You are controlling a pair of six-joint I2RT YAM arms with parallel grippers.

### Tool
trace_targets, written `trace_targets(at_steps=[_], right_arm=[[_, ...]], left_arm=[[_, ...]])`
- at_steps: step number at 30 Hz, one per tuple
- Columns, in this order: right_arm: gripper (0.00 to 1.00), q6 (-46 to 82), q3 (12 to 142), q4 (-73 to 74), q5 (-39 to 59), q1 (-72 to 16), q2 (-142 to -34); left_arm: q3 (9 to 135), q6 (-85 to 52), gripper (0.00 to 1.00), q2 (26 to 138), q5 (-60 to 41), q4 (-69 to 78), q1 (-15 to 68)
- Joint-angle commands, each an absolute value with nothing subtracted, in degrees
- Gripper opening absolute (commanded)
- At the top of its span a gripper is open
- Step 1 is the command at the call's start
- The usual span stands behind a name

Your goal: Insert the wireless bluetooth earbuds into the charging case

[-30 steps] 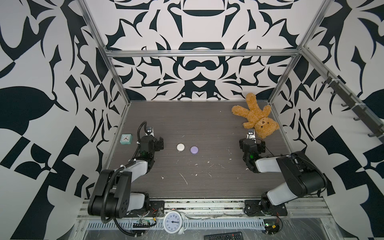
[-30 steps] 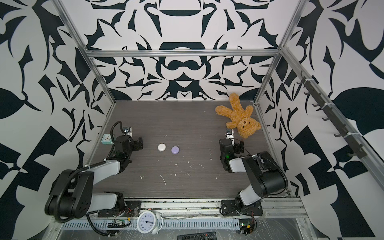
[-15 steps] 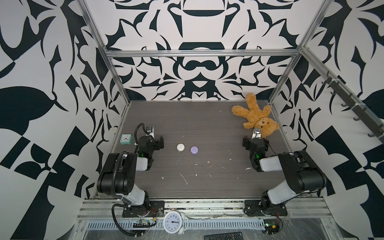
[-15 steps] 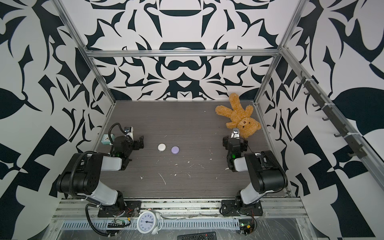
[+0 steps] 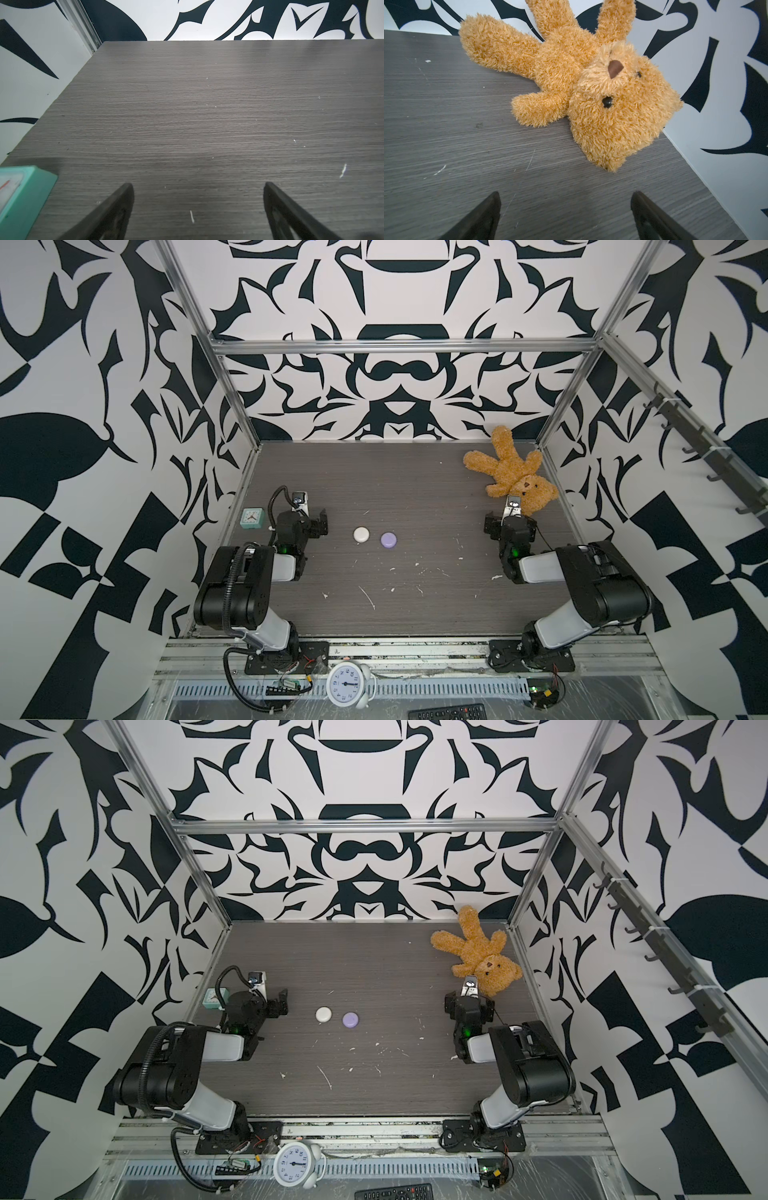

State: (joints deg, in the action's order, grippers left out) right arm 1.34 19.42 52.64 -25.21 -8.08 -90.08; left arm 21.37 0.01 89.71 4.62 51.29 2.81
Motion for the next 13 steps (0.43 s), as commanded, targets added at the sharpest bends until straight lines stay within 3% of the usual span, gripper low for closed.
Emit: trace_targets(at_steps=[1,13], right_arm=[[1.0,2.11,19.25,54.99,-25.05,-7.95,-89.49],[1.0,2.44,19.59,55.0,-24.45,-7.92,-89.74]], left_arm=[[21.23,-0.18,0.99,89.52,3.85,52.73,2.72],[21.25,-0.18,0.99,89.52,3.82,52.73,2.72]])
